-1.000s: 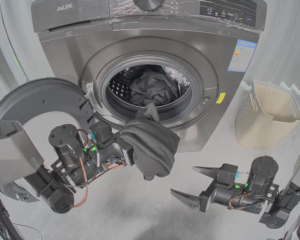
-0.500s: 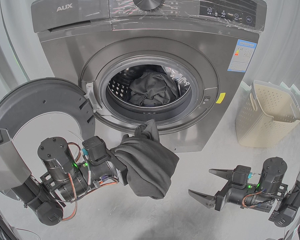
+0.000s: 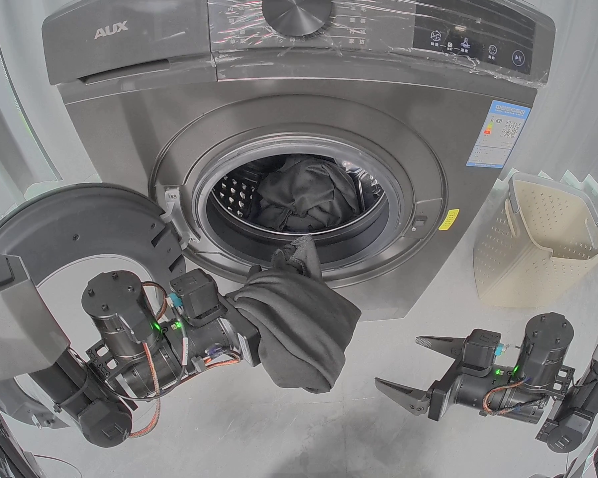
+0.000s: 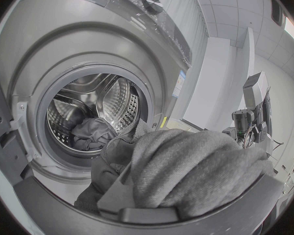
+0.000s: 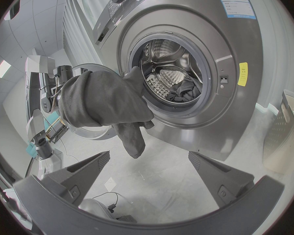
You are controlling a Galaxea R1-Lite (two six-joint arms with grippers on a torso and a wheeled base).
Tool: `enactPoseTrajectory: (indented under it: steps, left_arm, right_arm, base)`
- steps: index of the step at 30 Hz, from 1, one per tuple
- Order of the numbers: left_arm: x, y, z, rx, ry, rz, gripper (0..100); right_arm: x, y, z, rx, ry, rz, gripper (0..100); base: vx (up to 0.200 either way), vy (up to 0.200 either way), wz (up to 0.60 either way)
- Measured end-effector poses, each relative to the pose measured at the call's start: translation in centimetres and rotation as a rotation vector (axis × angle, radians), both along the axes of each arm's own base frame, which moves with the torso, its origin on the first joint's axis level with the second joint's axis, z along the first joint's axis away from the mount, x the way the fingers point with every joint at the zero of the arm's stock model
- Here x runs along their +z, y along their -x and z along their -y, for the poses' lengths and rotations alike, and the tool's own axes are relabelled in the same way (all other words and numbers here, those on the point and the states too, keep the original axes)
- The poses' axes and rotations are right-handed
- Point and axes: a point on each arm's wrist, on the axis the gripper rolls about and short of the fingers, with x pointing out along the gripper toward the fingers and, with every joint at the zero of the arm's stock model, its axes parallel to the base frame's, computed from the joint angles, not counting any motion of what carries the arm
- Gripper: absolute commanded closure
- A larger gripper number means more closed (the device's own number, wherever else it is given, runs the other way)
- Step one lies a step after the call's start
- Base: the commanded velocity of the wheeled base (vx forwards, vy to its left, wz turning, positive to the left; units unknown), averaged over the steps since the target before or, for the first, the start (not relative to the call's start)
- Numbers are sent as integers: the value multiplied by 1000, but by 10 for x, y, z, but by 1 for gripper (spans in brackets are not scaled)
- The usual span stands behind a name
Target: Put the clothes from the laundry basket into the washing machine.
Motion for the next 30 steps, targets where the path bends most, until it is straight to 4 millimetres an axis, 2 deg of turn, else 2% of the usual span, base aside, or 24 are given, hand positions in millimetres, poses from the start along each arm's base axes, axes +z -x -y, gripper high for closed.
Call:
enactPoseTrajectory:
  steps: [12,15,17,23,30]
  left_arm:
    - [-7,0,7,-19,-13,-17,100]
    - [-9,0,8,-22,-16,-22,100]
    - [-10,1,9,-27,-20,-28,100]
    - [-13,1,19,-50,-21,-30,100]
    - [-15,-8,32,-40,-5,-18,100]
  right_arm:
    - [0,2,0,7,0,0,0]
    - [0,2,0,8,1,-1,0]
    - [0,3,-1,8,1,-1,0]
    - [0,4,-2,18,1,0,0]
    - [4,7,-1,21,-4,9,0]
  base:
    - [0,0,0]
    - [200,0,0]
    - [0,0,0]
    - [0,0,0]
    - [0,0,0]
